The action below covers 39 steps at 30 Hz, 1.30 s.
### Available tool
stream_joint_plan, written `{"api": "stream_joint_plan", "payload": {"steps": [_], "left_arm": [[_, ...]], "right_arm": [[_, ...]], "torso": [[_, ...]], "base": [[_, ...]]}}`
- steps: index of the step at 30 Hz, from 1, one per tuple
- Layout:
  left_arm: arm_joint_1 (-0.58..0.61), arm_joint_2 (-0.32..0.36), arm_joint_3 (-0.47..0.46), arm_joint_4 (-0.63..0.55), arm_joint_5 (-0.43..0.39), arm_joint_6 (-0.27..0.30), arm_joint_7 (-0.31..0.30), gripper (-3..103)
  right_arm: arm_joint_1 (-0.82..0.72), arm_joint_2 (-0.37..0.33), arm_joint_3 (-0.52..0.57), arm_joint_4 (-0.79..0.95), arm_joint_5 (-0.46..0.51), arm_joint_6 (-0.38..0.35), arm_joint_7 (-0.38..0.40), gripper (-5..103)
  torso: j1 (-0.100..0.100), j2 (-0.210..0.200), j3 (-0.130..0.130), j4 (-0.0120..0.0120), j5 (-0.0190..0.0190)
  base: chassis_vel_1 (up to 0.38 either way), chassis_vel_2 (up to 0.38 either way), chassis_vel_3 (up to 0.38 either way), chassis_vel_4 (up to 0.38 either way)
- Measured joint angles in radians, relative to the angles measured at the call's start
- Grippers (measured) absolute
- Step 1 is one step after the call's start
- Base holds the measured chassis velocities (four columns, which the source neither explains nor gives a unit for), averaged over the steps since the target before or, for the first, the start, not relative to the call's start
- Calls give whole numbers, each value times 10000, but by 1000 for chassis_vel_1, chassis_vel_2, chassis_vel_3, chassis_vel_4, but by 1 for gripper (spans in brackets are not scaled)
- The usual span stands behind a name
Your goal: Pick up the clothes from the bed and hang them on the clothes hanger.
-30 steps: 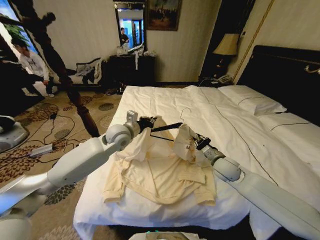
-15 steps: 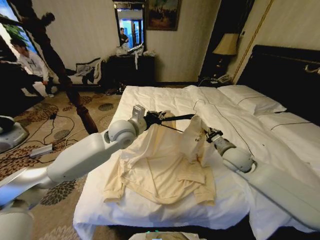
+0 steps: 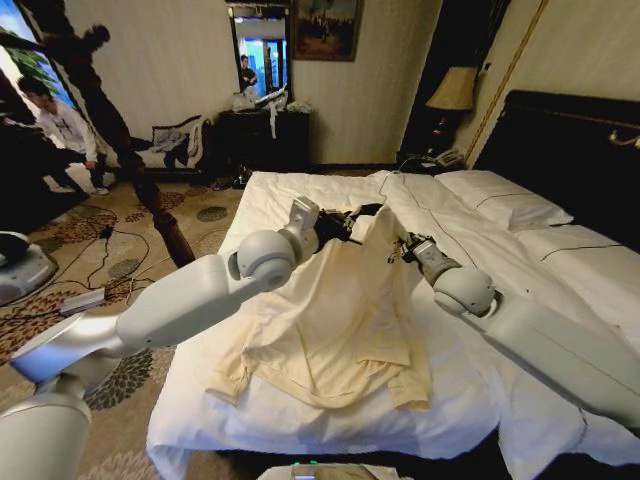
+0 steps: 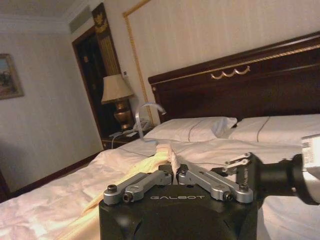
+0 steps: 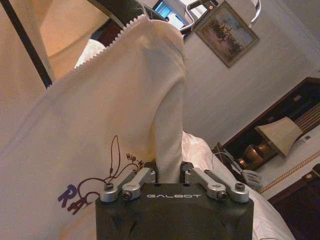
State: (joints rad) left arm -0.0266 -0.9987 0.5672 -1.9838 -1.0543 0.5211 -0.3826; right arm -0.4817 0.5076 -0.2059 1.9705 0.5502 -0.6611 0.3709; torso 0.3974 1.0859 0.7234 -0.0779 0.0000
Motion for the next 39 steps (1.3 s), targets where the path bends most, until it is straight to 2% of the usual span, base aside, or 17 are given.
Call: {"api": "stream_joint_plan", "payload": {"steps": [11, 23, 29, 35, 36, 38, 39], "left_arm": [[-313, -292, 206, 246, 264, 109, 157, 0], [-1454, -1118, 386, 758, -207, 33, 497, 0], [-1272, -791, 871, 311, -559, -173, 983, 0], [-917, -346, 1232, -67, -383, -473, 1228, 0], [-838, -243, 1249, -125, -368, -508, 1212, -2], [-719, -35, 1248, -246, -371, -595, 1183, 7], [-719, -35, 1248, -246, -371, -595, 1183, 7]], "right_arm": [[156, 325, -214, -246, -206, -3, -35, 19], [1001, 804, -784, -601, -349, -12, -24, 19], [1100, 911, -900, -675, -407, 0, 7, 19], [884, 794, -763, -529, -459, 97, 4, 19], [780, 749, -678, -443, -462, 128, 4, 19], [557, 647, -514, -256, -469, 143, 4, 19], [557, 647, -514, -256, -469, 143, 4, 19]], "torso": [[-2, -1, 1, 1, 0], [-1, 0, 0, 1, 1], [0, -1, 0, 2, -1], [-1, 0, 0, 2, -1], [-1, 0, 0, 0, -1], [-1, -1, 0, 0, -2], [-1, -1, 0, 0, -2]], "base": [[0, 0, 0, 0], [0, 0, 0, 0], [0, 0, 0, 0], [0, 0, 0, 0], [0, 0, 0, 0], [0, 0, 0, 0], [0, 0, 0, 0]]}}
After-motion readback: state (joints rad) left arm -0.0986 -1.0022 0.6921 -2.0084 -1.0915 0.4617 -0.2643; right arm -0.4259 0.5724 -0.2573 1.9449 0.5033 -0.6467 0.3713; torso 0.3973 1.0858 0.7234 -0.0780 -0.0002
